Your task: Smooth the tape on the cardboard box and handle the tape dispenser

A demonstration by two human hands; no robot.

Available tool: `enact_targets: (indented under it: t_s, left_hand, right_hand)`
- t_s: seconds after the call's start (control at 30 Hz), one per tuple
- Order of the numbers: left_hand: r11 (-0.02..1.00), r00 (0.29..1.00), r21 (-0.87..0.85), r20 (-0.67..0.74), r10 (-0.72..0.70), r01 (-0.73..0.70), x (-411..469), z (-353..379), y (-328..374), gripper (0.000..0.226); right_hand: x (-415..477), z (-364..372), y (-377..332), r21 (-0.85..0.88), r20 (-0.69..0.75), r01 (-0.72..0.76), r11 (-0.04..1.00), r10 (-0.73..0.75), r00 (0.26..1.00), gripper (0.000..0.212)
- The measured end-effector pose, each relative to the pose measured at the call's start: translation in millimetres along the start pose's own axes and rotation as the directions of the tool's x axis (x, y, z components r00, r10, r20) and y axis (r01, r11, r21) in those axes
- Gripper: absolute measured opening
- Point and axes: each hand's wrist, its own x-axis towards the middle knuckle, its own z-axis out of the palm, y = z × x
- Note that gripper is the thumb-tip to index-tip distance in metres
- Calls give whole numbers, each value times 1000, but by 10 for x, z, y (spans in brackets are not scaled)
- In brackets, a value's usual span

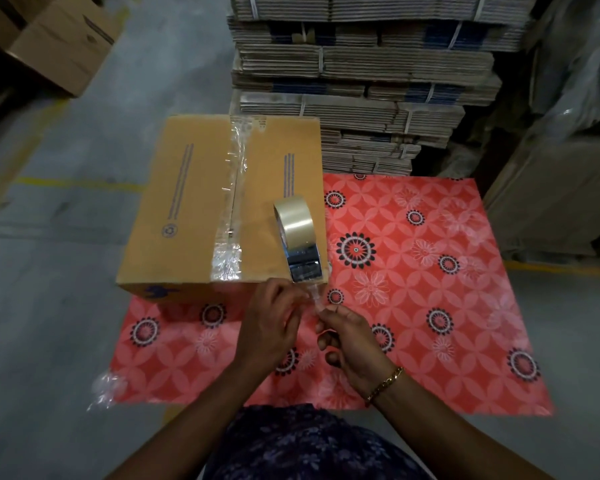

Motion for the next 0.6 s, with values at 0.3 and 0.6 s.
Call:
enact_targets:
  t_s: [0.3, 0.6]
  left_hand:
    - [987, 996, -139, -28, -90, 85, 37, 40, 24, 11]
    - [906, 966, -337, 58, -252, 257, 48, 18, 43, 6]
  right_hand:
    - [-24, -16, -19, 41, 48, 3, 999, -5, 999, 66]
    - [192, -421, -60, -525, 132, 502, 687, -517, 846, 29]
